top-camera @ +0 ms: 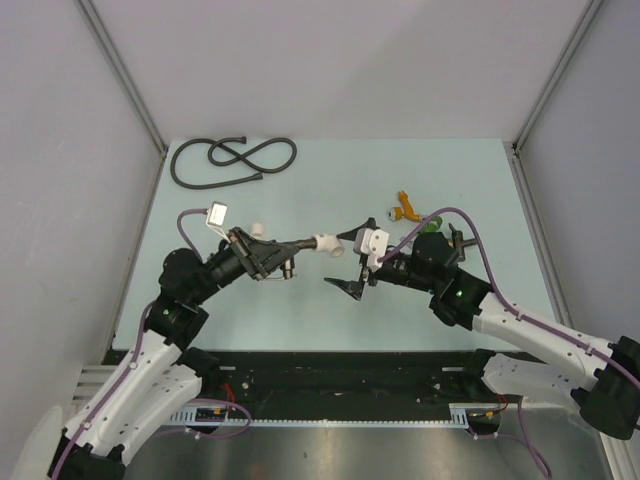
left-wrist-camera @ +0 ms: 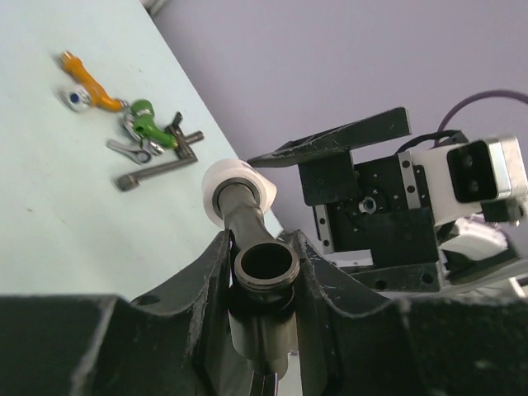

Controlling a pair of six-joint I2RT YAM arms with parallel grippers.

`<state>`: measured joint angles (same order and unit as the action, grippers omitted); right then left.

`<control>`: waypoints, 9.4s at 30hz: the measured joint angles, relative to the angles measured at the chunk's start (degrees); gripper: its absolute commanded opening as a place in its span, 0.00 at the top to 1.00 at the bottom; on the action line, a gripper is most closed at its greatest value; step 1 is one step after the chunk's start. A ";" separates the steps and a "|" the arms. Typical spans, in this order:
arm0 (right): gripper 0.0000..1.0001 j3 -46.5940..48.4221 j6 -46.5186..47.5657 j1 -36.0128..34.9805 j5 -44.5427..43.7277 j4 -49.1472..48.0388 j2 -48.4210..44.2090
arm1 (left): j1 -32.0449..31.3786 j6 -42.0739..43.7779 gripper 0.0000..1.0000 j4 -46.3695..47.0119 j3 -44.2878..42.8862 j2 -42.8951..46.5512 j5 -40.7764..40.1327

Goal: Install the water faucets

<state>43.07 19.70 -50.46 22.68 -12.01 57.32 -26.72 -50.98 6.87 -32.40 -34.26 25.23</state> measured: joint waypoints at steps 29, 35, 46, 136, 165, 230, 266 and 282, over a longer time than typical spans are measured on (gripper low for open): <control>1.00 -0.20 -7.65 1.68 4.11 -4.83 4.04 | 0.61 7.63 0.93 5.90 -3.08 -5.88 17.33; 1.00 -0.20 -23.45 5.55 17.20 -10.21 5.22 | -1.09 30.53 0.92 4.44 -2.93 -1.44 21.51; 1.00 1.70 -51.30 8.35 36.70 -21.81 17.03 | -1.84 68.19 0.90 -7.08 -0.90 7.91 28.35; 0.60 2.84 -58.73 8.37 39.80 -23.58 17.44 | -2.97 77.40 1.00 -10.16 -1.97 8.90 25.33; 0.05 -0.70 -1.79 8.52 9.60 4.42 -6.69 | 0.09 -2.43 1.00 8.50 2.32 -3.78 10.05; 0.22 1.49 -62.36 12.48 35.60 -29.20 15.69 | -0.22 66.16 1.00 -6.86 1.88 16.41 25.11; 0.82 -0.13 3.67 -3.87 -9.51 1.22 1.18 | -0.15 -9.70 1.00 17.22 7.89 1.53 5.60; 1.00 -1.05 -28.85 4.55 16.50 -13.09 2.60 | -0.61 28.00 0.99 14.49 4.42 7.37 14.95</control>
<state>42.02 -9.15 -45.91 39.18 -25.10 59.92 -27.33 -22.98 21.37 -27.99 -26.89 40.18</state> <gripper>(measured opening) 0.462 0.266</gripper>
